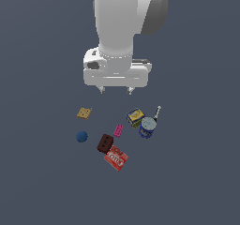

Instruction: Pick up a designated object from a clutter of objects.

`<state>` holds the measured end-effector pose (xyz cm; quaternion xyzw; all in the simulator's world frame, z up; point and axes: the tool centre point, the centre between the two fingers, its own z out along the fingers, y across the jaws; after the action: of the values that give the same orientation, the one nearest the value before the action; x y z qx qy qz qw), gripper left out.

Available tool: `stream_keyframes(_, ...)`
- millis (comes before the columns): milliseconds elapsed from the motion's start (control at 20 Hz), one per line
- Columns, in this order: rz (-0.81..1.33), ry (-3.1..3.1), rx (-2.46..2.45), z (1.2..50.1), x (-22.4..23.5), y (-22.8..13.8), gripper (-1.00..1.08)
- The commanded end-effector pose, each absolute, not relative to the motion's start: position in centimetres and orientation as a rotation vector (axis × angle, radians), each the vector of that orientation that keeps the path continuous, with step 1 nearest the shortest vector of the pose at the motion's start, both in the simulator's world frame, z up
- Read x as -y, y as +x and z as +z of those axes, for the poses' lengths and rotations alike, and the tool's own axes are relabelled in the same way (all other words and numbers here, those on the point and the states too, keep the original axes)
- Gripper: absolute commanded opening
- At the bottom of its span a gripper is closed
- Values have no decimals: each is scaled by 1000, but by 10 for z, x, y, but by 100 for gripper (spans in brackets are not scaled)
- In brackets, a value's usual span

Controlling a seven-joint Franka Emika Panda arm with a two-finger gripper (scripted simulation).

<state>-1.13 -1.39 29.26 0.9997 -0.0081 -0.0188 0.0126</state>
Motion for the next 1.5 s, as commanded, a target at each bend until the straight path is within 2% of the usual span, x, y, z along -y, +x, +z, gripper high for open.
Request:
stream_keyframes(0, -59, 3116, 25, 293, 14, -11, 100)
stream_keyframes(400, -35, 3131, 13, 310, 10, -10, 100)
stream_keyframes(800, -35, 3129, -17, 306, 11, -6, 100)
stream_keyframes(1450, -33, 3099, -345, 267, 13, 38, 100)
